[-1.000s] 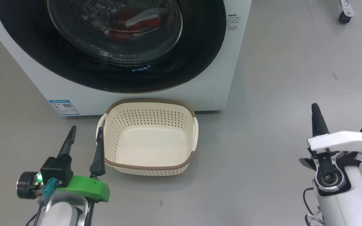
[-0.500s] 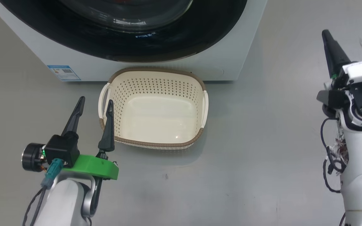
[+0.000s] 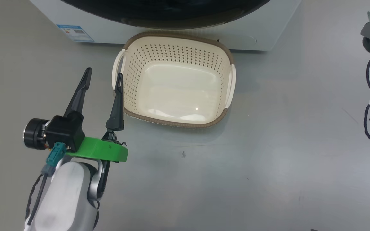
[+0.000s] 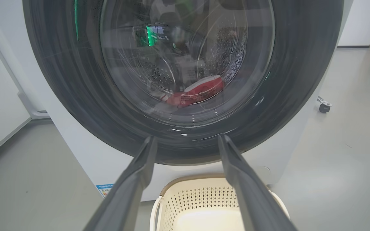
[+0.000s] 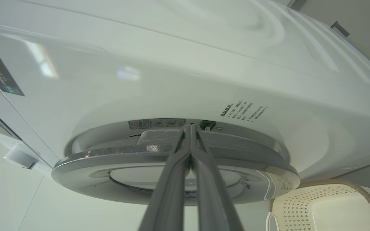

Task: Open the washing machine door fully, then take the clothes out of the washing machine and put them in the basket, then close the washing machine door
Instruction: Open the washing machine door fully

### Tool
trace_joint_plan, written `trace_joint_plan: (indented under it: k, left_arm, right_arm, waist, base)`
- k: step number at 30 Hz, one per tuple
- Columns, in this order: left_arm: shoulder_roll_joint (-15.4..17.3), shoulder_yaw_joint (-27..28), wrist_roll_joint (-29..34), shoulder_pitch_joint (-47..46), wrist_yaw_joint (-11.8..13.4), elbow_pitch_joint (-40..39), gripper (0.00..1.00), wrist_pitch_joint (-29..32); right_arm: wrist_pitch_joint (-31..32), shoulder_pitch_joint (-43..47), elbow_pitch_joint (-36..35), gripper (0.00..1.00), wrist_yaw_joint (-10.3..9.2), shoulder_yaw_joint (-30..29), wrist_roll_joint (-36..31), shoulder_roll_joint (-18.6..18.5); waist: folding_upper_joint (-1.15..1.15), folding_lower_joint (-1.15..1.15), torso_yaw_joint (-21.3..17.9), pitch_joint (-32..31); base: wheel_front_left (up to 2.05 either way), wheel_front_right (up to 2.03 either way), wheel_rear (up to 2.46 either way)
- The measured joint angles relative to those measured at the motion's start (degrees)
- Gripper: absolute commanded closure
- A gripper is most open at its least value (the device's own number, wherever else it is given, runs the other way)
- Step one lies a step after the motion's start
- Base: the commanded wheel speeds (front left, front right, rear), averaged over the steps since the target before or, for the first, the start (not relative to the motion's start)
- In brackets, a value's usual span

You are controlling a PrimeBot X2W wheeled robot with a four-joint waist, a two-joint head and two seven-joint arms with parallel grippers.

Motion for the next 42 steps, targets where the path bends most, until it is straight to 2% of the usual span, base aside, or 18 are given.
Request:
trace_joint_plan:
  k: [5,15,23,31,42]
  left_arm:
    - [-0.37,-0.36,-0.01,-0.91,-0.48,-0.07,0.0,0.0]
    - [-0.8,-1.96,0.0,-1.85,-1.09,0.02,0.0,-0.01]
    - [-0.91,-2.42,0.0,-2.25,-1.51,-0.24,0.0,-0.01]
    - [-1.02,-2.61,-0.46,-3.02,-1.48,-0.76,0.0,-0.01]
    - [-1.1,-2.77,-1.03,-3.08,-0.45,-0.87,0.0,-0.01]
  right_arm:
    - [2.8,-3.96,1.1,1.0,-1.4,1.14,-0.04,-1.67]
    - [5.57,-10.41,4.55,1.0,-2.38,2.64,-0.21,-3.03]
    - [6.7,-14.77,6.71,1.0,-2.91,2.44,-0.2,-3.96]
    - [8.47,-16.67,8.72,1.0,-2.79,3.18,-0.19,-4.81]
    - [11.99,-16.8,11.17,1.0,-0.49,3.78,0.79,-5.82]
  waist:
    - [0.0,0.0,2.26,2.35]
    - [0.0,0.0,6.91,5.52]
    - [0.0,0.0,8.83,7.09]
    - [0.0,0.0,9.49,7.94]
    - [0.0,0.0,9.49,7.83]
  base:
    - [0.0,0.0,0.0]
    - [0.0,0.0,0.0]
    - [0.0,0.0,0.0]
    - [0.0,0.0,0.0]
    - [0.0,0.0,0.0]
